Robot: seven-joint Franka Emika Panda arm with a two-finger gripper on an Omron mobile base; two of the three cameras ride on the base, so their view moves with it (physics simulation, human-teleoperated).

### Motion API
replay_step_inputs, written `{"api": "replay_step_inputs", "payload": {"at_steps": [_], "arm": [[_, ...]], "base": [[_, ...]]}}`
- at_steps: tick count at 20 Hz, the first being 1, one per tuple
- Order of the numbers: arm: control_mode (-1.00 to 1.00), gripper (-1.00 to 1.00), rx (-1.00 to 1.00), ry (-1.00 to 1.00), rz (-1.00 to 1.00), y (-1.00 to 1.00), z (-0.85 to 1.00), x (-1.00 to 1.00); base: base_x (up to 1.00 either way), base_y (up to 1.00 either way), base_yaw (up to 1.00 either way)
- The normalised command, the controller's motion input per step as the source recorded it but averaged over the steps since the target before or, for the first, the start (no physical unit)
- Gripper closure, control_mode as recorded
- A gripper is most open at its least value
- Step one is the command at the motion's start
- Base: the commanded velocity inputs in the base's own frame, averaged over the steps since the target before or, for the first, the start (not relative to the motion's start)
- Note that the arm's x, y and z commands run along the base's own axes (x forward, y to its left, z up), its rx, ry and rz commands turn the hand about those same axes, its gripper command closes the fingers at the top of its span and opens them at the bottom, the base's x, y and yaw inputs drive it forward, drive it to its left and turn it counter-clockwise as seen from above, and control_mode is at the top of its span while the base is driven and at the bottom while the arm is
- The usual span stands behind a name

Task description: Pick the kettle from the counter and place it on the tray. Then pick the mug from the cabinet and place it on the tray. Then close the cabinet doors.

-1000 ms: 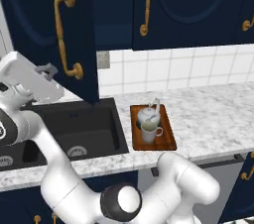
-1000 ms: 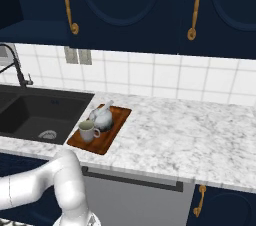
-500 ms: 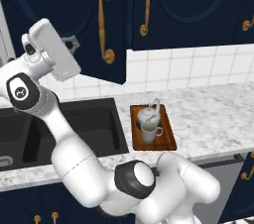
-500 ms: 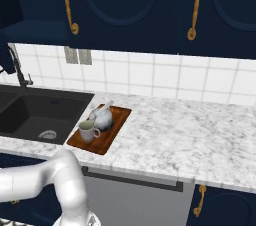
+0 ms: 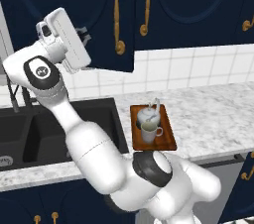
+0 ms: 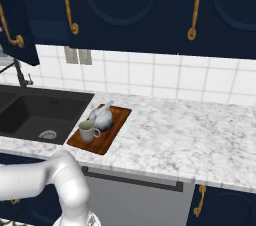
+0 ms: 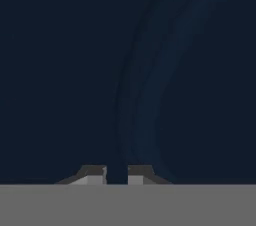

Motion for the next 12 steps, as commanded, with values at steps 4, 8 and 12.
{"api": "replay_step_inputs", "payload": {"at_steps": [4,8,12], "arm": [[-1.00,1.00,-0.04,0.25,0.20,-0.69,0.00,1.00],[-1.00,1.00,0.00,0.23,0.24,-0.89,0.00,1.00],[-1.00,1.00,0.00,0.25,0.29,-0.95,0.00,1.00]], "base": [[0.00,0.00,0.00],[0.00,0.00,0.00],[0.00,0.00,0.00]]}}
